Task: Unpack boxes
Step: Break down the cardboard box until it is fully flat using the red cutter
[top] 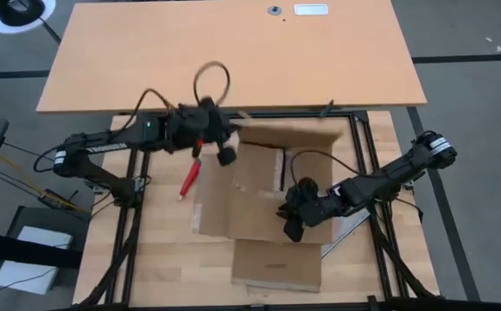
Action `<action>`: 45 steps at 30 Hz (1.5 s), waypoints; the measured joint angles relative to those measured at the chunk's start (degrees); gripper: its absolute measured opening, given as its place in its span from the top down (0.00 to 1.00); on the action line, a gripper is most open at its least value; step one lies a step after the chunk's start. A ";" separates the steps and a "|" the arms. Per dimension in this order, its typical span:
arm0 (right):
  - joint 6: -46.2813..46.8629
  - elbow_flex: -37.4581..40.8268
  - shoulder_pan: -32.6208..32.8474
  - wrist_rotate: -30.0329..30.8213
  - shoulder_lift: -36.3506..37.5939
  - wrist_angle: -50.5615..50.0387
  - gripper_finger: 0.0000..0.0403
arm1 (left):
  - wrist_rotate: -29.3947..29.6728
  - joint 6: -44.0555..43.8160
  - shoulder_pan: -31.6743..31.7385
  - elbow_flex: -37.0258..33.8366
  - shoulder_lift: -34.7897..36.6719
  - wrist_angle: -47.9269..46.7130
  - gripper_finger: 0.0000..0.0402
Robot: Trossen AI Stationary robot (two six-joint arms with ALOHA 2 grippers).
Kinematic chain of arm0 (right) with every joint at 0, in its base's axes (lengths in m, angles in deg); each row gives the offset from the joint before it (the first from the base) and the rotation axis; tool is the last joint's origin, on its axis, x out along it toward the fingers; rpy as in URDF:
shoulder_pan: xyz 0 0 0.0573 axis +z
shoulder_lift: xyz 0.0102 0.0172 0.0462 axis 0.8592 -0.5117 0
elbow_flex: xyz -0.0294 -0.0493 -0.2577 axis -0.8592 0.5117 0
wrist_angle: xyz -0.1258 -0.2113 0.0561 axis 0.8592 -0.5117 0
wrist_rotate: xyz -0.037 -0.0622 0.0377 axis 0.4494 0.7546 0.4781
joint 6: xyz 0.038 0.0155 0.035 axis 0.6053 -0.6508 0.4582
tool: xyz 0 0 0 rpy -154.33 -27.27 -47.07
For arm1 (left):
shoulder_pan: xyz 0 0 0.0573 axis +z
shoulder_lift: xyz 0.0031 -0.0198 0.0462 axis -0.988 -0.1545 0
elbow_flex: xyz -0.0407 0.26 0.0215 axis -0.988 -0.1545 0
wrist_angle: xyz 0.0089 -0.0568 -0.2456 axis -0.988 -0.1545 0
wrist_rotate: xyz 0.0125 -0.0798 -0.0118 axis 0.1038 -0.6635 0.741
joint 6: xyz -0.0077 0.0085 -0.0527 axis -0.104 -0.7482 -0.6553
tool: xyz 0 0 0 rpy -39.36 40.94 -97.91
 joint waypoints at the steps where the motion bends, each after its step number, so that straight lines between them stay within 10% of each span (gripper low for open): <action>1: -0.23 0.47 0.04 0.00 -0.03 1.27 0.75 | 0.19 -0.08 2.01 0.00 0.00 0.04 0.99; 17: -7.17 0.83 -0.24 0.47 -0.24 3.19 0.76 | -15.32 -7.01 19.01 -13.69 -8.27 -2.36 0.80; 31: -29.73 -12.78 -3.03 12.00 3.72 -10.90 0.54 | -27.39 -8.39 20.15 9.11 -4.24 -17.56 0.44; 36: -21.13 -17.97 -1.60 8.34 5.70 -14.93 0.46 | -45.02 -11.48 15.09 10.59 -4.35 -13.88 0.43; 45: 11.85 -18.19 8.33 -12.58 3.87 -26.01 0.46 | -45.05 -13.41 3.41 -0.88 -10.68 -4.80 0.43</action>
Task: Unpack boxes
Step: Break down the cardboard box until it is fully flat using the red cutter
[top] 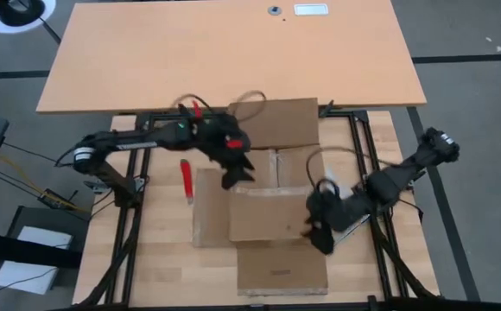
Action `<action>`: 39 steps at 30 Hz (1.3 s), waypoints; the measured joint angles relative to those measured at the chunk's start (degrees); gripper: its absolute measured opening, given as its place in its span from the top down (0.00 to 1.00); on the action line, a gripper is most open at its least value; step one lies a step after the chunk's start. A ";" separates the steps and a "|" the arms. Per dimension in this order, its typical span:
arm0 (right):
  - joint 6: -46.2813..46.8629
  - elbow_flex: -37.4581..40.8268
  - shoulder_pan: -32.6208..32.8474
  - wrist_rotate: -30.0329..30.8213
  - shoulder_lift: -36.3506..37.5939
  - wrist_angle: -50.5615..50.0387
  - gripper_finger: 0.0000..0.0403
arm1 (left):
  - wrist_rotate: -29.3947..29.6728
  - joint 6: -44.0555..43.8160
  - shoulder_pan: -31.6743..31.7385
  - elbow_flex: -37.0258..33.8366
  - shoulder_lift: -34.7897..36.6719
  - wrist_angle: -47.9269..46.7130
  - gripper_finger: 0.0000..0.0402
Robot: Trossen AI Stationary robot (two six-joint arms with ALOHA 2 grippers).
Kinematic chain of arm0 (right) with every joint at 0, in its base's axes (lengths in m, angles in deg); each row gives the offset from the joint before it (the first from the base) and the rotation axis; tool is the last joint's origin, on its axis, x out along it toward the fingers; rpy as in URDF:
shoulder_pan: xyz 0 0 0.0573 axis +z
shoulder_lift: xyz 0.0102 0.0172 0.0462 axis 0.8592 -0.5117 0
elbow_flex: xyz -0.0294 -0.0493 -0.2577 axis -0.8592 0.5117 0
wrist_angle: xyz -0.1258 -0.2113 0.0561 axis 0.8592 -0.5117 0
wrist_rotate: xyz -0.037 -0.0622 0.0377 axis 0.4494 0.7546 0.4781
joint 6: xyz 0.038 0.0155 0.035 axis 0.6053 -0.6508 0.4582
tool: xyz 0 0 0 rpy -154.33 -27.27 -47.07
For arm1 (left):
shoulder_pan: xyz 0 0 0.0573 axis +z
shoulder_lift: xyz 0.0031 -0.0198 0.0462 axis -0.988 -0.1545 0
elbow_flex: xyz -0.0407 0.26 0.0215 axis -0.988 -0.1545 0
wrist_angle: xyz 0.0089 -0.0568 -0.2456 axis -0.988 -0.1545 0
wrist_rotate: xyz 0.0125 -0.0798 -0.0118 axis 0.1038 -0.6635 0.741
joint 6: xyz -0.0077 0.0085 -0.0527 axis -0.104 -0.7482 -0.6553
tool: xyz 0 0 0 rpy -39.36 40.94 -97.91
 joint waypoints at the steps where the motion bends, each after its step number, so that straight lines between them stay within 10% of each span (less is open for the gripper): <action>1: 2.42 0.11 1.58 -0.66 -0.44 -0.16 0.46 | -0.10 -0.44 -0.78 -0.98 -1.07 1.42 0.43; 14: 10.14 3.14 14.60 3.89 -2.23 -2.45 0.53 | -10.19 -7.39 -2.87 -2.24 -9.36 9.25 0.43; 25: 9.19 13.47 15.88 17.71 -2.18 -2.76 0.54 | -26.02 -37.19 -5.67 -2.14 -9.06 29.54 0.43; 34: 5.71 14.90 12.23 21.48 -2.10 -3.22 0.54 | -10.01 -36.94 -19.31 2.26 -8.62 33.95 0.43; 39: 2.95 11.24 14.28 8.57 -0.18 -5.34 0.54 | 6.24 -32.21 -25.06 2.20 -8.58 25.19 0.43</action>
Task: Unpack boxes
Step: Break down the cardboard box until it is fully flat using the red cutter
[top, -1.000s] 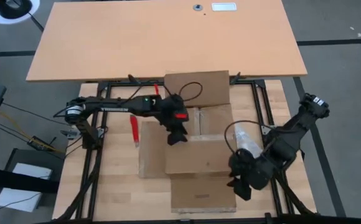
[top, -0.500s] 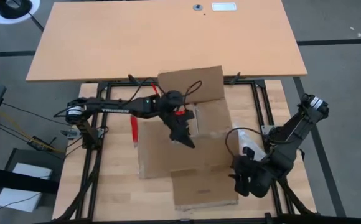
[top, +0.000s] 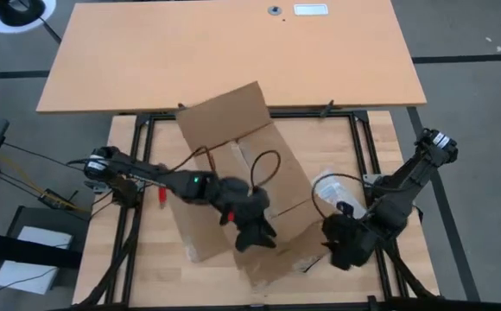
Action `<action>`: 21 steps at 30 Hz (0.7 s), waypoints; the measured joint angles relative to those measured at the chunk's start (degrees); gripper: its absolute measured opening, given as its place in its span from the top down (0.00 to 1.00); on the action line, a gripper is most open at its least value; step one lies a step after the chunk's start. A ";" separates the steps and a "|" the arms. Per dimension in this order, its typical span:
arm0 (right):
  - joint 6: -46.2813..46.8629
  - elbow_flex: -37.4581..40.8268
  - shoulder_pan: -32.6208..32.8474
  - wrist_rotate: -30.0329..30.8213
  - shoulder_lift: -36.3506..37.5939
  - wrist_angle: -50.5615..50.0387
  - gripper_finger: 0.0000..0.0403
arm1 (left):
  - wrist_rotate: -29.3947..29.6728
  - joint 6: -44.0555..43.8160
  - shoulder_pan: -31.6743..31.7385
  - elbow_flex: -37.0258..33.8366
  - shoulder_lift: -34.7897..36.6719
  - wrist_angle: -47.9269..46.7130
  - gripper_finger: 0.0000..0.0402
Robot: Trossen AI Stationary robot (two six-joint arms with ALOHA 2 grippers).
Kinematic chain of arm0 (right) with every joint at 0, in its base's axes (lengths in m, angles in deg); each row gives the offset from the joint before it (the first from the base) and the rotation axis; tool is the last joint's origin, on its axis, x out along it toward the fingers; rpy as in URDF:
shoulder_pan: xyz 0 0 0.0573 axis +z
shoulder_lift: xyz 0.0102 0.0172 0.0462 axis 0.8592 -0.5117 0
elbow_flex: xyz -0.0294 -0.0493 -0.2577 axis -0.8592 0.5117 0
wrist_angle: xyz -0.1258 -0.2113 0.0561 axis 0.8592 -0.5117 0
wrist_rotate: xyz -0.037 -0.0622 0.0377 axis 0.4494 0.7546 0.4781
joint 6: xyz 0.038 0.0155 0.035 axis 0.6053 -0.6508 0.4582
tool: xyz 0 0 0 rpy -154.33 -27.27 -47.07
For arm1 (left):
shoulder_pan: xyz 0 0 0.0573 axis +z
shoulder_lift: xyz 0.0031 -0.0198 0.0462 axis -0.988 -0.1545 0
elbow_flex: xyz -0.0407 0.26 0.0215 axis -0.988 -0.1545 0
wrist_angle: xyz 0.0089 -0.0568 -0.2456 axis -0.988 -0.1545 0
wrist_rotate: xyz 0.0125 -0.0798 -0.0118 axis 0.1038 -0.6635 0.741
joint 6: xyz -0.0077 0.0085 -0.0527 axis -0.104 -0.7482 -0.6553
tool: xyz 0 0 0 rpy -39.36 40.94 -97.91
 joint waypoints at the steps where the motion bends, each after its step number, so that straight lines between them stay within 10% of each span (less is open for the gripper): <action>1: 0.02 -0.64 1.13 -3.02 0.42 -0.62 0.54 | 3.38 0.46 -0.83 0.01 0.00 -2.22 0.43; 7: 2.20 -5.35 7.74 -9.17 4.21 -2.43 0.55 | 14.70 1.17 -3.74 -0.11 -3.20 -6.78 0.43; 21: -5.92 -8.11 4.69 15.31 6.53 4.86 0.56 | 18.57 0.81 -4.77 4.74 -10.59 -16.64 0.43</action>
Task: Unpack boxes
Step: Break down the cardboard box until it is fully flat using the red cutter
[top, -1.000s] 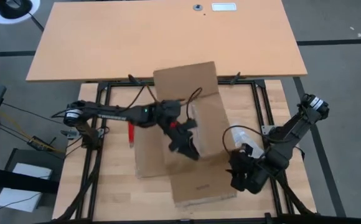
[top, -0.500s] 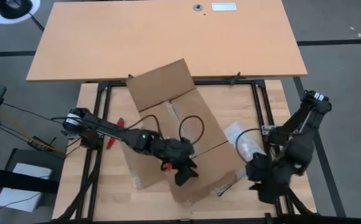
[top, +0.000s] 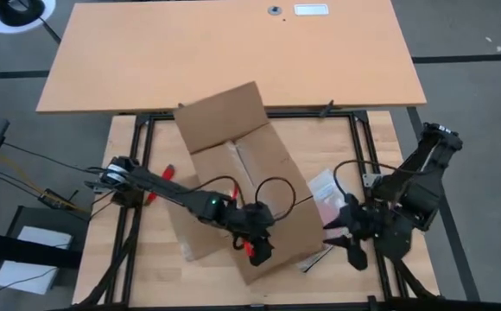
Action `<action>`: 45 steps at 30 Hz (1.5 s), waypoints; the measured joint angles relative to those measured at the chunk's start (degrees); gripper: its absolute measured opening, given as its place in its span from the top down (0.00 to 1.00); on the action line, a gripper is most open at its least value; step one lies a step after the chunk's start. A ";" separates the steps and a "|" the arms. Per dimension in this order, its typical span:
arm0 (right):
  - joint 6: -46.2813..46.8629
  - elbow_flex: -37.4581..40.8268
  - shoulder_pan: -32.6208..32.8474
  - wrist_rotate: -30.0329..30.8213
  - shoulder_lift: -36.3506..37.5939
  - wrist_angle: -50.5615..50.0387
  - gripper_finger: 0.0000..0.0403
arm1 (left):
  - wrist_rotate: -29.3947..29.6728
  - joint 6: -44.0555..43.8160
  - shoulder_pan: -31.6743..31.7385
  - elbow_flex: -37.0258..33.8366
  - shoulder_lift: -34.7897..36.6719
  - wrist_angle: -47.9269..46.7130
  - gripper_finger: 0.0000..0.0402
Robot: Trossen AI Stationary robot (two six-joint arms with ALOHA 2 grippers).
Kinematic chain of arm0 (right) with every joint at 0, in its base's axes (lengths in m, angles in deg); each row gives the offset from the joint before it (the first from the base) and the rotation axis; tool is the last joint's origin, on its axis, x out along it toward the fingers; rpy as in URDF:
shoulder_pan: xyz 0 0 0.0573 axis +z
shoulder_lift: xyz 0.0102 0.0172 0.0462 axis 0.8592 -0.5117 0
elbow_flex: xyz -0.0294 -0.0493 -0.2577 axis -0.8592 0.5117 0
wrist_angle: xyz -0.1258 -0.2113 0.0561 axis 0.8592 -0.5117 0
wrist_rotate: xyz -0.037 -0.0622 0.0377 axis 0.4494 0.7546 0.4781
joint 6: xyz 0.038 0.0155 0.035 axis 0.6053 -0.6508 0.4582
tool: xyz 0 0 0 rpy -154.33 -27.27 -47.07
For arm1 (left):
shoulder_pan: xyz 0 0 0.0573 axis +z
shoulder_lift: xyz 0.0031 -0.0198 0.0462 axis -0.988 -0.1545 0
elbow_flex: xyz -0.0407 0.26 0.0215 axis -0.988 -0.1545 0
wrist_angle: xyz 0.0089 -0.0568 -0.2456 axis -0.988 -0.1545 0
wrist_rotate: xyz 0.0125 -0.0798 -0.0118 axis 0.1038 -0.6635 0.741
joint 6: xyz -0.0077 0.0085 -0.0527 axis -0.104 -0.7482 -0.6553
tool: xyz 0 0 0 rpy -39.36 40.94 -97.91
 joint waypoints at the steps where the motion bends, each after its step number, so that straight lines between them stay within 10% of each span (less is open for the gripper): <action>1: -2.42 0.00 -1.00 0.02 0.12 0.11 0.56 | 0.08 0.69 0.09 2.22 0.33 -3.28 0.43; 10: -17.98 0.02 -16.19 7.21 0.37 0.25 0.54 | 12.62 14.66 1.92 27.94 4.47 -36.39 0.43; 17: -26.35 0.11 -35.54 -2.00 -0.09 0.05 0.46 | 17.10 21.38 11.33 24.90 4.76 -51.81 0.47; 32: -25.80 10.28 -47.29 -18.75 -0.02 -0.21 0.47 | 9.17 18.35 14.84 -15.61 6.08 -10.13 0.49; 45: -29.07 15.59 -47.11 -28.47 0.07 13.99 0.50 | 11.14 32.29 15.39 -2.55 14.75 7.74 0.49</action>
